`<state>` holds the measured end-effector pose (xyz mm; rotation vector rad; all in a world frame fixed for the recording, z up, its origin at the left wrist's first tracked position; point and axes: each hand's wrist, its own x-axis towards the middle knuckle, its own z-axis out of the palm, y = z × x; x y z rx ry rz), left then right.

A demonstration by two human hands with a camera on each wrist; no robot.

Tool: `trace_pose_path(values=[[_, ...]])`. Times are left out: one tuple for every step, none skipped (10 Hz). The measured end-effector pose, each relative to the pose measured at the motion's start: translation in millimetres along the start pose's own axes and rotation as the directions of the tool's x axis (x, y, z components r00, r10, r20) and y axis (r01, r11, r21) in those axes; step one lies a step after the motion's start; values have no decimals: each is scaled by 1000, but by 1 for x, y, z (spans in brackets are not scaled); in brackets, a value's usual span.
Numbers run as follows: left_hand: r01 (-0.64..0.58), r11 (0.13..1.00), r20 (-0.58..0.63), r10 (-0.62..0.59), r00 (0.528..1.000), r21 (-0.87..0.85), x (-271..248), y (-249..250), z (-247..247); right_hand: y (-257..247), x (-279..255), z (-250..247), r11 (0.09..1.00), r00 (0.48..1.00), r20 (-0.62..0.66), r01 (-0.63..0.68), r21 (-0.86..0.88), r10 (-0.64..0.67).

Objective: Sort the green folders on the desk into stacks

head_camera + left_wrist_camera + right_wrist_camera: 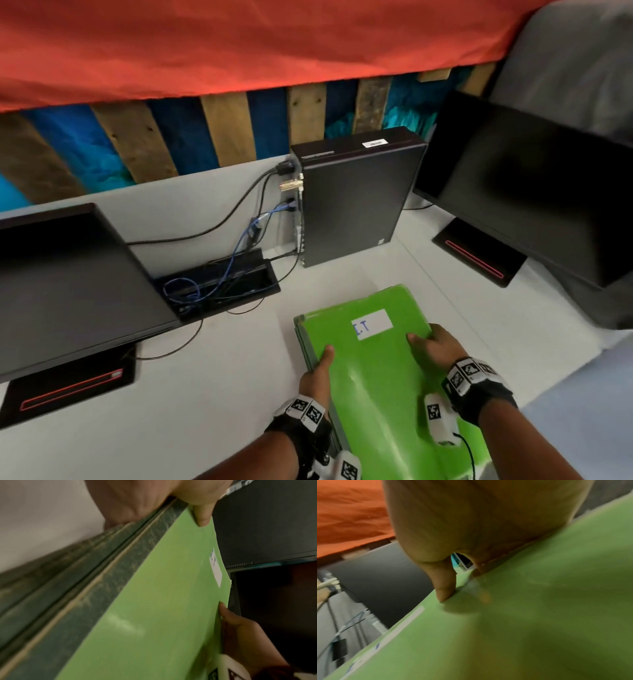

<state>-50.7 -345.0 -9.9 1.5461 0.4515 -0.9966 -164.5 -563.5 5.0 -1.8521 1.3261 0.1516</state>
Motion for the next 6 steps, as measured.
trace_pose_path(values=[[23, 1000, -45, -23, 999, -10, 9, -8, 23, 6, 29, -12, 996, 999, 38, 18, -82, -15], [33, 999, -118, -31, 993, 16, 23, -10, 43, 5, 44, -18, 993, 999, 14, 38, -113, -37], [23, 996, -141, -10, 990, 85, 26, -4, 58, 7, 53, -25, 993, 1000, -11, 4, -121, -5], [5, 991, -124, 11, 992, 131, 37, -6, 66, 15, 61, -29, 994, 1000, -23, -3, -110, 1], [53, 962, -136, -16, 991, 270, 33, 1, 66, 16, 54, -30, 981, 1000, -24, -21, -193, 16], [-39, 953, -79, 66, 995, 299, 35, 0, 45, 14, 46, -25, 962, 999, -29, 25, -271, -34]])
